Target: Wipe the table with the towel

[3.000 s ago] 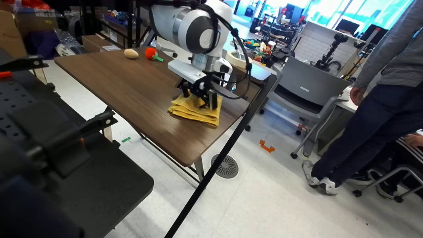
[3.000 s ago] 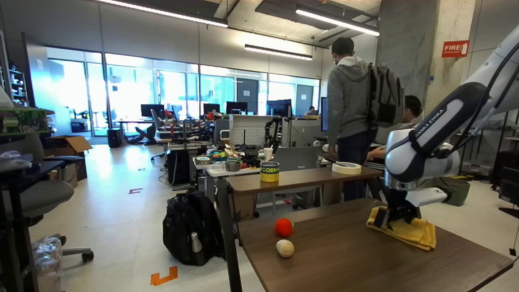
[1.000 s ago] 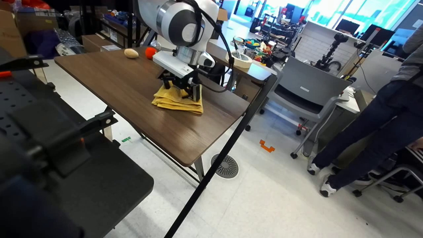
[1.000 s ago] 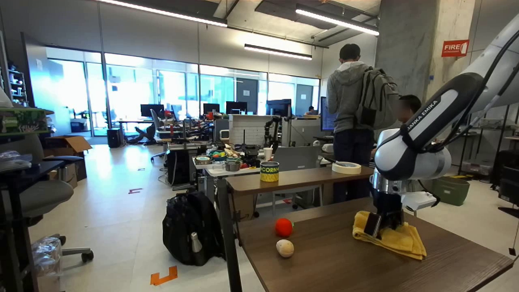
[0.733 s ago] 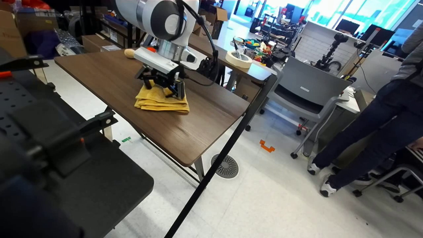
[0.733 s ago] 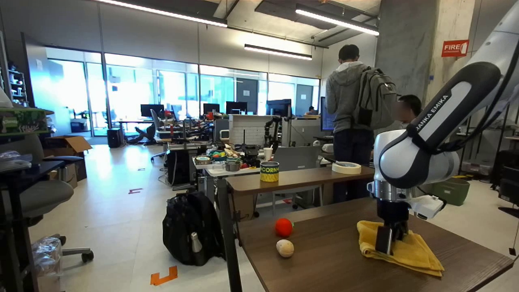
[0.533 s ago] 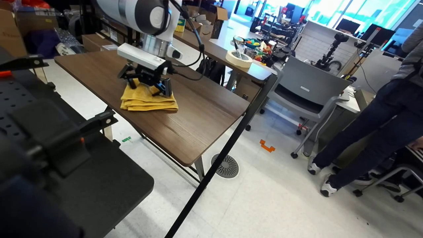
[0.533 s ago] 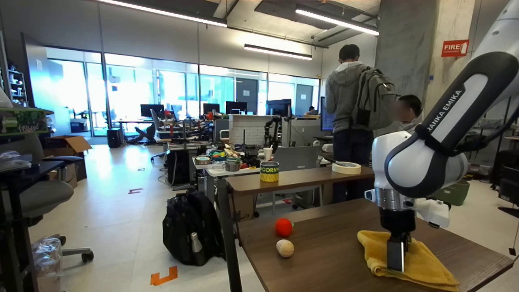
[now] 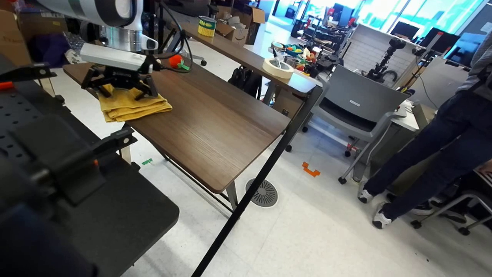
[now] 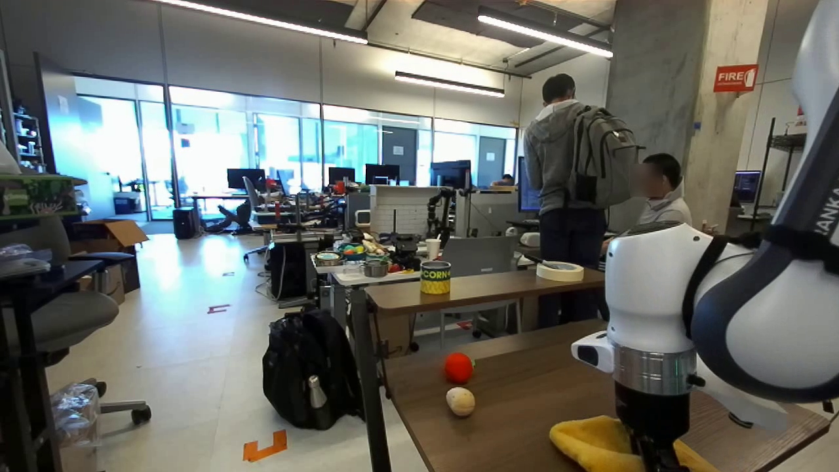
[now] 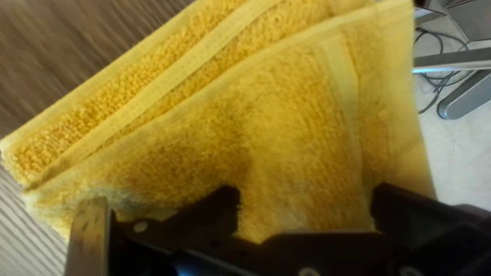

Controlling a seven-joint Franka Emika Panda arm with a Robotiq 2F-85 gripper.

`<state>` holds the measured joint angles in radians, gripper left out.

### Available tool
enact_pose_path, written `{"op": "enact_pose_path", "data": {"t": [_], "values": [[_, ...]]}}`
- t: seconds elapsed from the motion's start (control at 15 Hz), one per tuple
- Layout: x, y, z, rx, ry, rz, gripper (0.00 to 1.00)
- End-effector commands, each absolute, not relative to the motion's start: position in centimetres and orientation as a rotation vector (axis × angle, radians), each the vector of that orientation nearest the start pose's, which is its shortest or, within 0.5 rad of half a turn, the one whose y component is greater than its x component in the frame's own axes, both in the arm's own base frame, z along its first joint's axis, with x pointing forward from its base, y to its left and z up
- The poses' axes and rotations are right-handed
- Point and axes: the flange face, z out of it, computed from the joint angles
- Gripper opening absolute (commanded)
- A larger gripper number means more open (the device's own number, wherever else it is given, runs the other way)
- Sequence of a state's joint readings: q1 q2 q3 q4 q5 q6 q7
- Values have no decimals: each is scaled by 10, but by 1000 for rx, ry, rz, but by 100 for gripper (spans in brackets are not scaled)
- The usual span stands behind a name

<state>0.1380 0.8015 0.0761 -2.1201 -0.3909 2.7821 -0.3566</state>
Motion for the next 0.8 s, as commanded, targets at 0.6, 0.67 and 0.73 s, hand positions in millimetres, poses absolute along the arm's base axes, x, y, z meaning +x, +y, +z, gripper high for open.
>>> {"op": "enact_pose_path", "data": {"t": [0.6,0.67,0.73], "values": [[521,133,-11,-2844,-1512,-42,100],[526,113,-9,-2889,-1439,-32,100],[531,91,-8,-2937,-1360,-33,100]]}}
